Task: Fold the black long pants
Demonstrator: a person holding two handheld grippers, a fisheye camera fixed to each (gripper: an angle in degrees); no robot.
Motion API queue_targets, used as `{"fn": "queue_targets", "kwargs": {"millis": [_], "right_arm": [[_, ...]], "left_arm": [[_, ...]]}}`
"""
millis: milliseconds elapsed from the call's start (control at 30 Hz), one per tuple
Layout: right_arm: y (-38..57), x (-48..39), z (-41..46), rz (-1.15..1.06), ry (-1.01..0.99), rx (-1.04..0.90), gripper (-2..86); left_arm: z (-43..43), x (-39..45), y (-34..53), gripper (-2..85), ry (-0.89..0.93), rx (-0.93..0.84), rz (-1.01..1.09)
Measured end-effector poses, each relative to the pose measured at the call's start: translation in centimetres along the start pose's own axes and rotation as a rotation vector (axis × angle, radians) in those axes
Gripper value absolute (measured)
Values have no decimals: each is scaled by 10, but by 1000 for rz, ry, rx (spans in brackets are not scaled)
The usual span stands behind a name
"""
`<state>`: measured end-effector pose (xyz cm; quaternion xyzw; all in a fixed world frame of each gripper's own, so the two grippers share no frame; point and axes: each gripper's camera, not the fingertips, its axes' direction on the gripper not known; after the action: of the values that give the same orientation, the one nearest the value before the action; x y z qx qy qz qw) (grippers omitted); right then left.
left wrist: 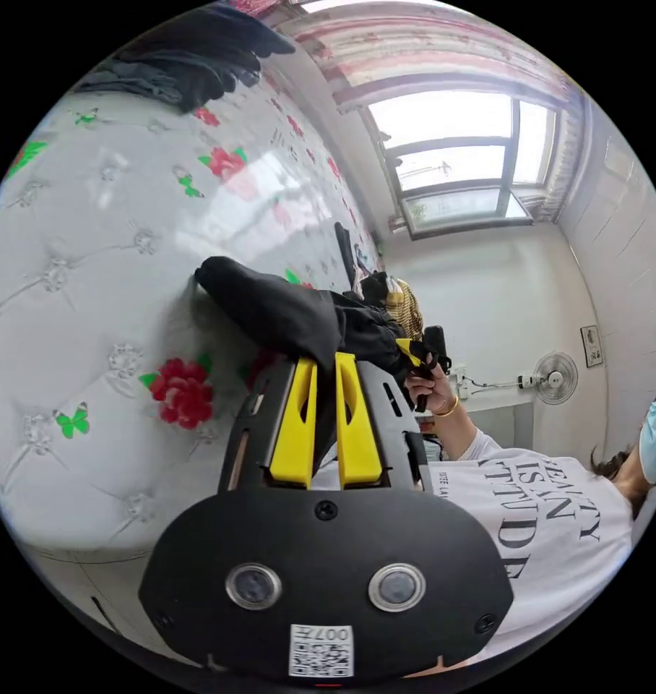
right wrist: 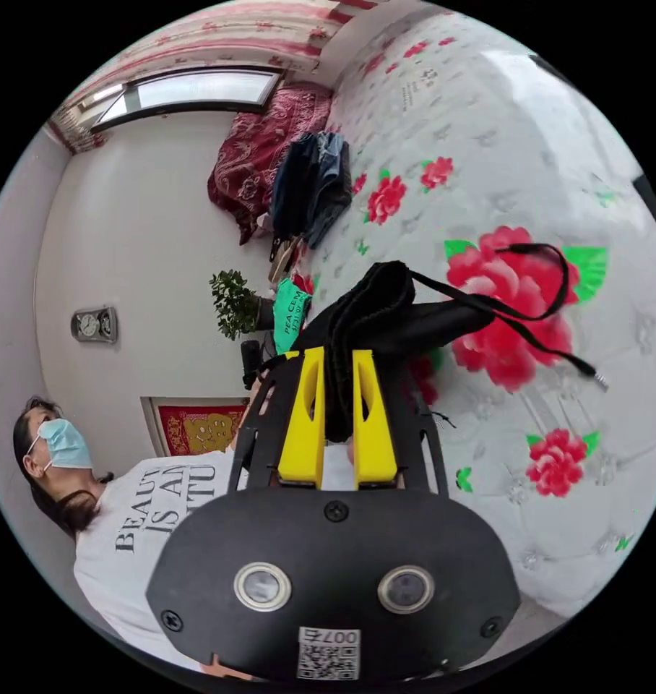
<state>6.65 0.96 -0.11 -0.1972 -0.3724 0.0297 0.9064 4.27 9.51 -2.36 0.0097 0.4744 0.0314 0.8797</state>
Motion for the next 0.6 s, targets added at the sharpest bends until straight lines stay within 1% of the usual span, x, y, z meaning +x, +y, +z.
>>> {"fn": "queue_targets", "kwargs": {"millis": [33, 67, 100, 133, 167, 200, 233, 267, 300, 333, 367, 400, 433, 467, 500, 533, 567, 600], "right_arm": [[-38, -36, 28, -67, -13, -38, 46], [-75, -76, 58, -137, -33, -75, 46], [-92, -97, 74, -173, -44, -91, 46], [-123, -140, 107, -244, -67, -124, 45], [-151, -184, 143, -313, -91, -158, 45], [-162, -204, 161, -341, -100, -172, 45], [-184, -243, 197, -387, -117, -197, 45], [-203, -275, 235, -414, -132, -224, 44], [-211, -289, 254, -421, -142, -237, 44], [-226, -310, 293, -410, -138, -252, 44], [-238, -324, 328, -390, -102, -253, 43], [-243, -329, 344, -385, -70, -249, 43], [-248, -333, 374, -377, 12, -242, 42], [-247, -330, 399, -384, 105, -251, 41], [-244, -326, 410, -388, 156, -263, 41], [-234, -314, 429, -394, 255, -297, 41], [-218, -296, 442, -414, 338, -336, 41], [-208, -286, 447, -425, 380, -360, 41]], "left_arm": [[-43, -1, -6, 43, -11, 82, 9], [-65, -1, -8, 43, -18, 123, 12], [-112, 3, -11, 43, -41, 207, 27], [-159, 10, -9, 43, -77, 296, 54], [-182, 14, -6, 43, -97, 342, 68], [-226, 23, 2, 43, -134, 434, 92], [-266, 31, 13, 43, -176, 522, 93], [-283, 34, 19, 43, -200, 565, 83], [-312, 37, 32, 44, -241, 654, 58], [-332, 37, 44, 45, -292, 729, 25], [-340, 35, 49, 46, -333, 753, 1], [-350, 25, 57, 55, -432, 785, -75], [-354, 7, 63, 65, -536, 792, -172], [-354, -5, 67, 72, -580, 784, -226], [-350, -29, 78, 82, -635, 762, -332], [-342, -49, 94, 90, -642, 752, -401], [-336, -56, 103, 89, -633, 750, -413], [-321, -67, 119, 89, -624, 739, -423]]}}
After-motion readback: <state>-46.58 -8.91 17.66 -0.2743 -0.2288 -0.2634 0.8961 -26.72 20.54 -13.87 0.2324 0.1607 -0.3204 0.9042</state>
